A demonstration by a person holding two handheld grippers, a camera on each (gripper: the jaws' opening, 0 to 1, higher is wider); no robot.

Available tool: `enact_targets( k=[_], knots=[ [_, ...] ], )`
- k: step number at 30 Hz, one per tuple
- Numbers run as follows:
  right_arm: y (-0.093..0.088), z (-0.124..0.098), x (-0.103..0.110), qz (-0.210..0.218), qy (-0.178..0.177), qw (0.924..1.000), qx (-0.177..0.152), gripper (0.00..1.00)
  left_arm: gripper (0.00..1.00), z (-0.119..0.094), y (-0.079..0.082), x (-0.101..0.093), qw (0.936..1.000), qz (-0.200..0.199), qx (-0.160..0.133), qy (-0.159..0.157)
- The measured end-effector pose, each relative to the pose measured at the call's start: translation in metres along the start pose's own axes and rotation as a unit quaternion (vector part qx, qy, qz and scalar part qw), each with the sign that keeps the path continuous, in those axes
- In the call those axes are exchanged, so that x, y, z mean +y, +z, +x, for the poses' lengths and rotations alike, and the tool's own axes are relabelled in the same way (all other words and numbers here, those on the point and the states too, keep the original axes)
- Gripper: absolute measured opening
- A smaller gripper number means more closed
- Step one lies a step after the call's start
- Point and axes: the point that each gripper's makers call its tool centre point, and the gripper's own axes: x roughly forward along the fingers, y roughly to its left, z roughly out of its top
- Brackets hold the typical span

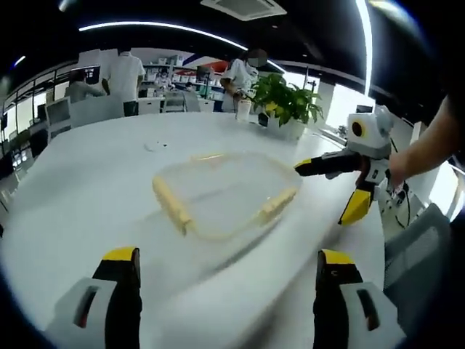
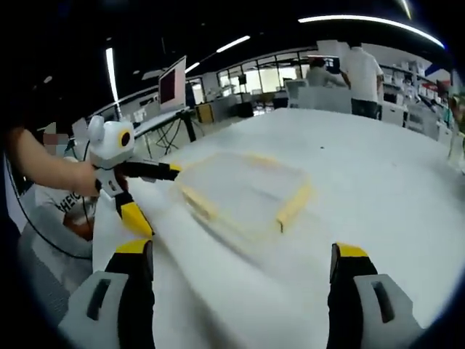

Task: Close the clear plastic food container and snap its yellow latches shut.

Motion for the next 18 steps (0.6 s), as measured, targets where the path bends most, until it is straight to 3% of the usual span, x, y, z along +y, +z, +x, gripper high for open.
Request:
enact_targets(
  k=[12,18],
  knots=[
    [-0.006,-0.021,0.0,0.03,-0.017,0.9994,-0.005,1.0,0.97,-0.023,-0.012,0.009,0.998,-0.058,-0.014,0.022],
    [-0.005,-0.035,0.003,0.051,-0.021,0.9983,-0.02,1.0,0.95,-0.039,-0.016,0.014,0.997,-0.066,-0.02,0.036]
  ],
)
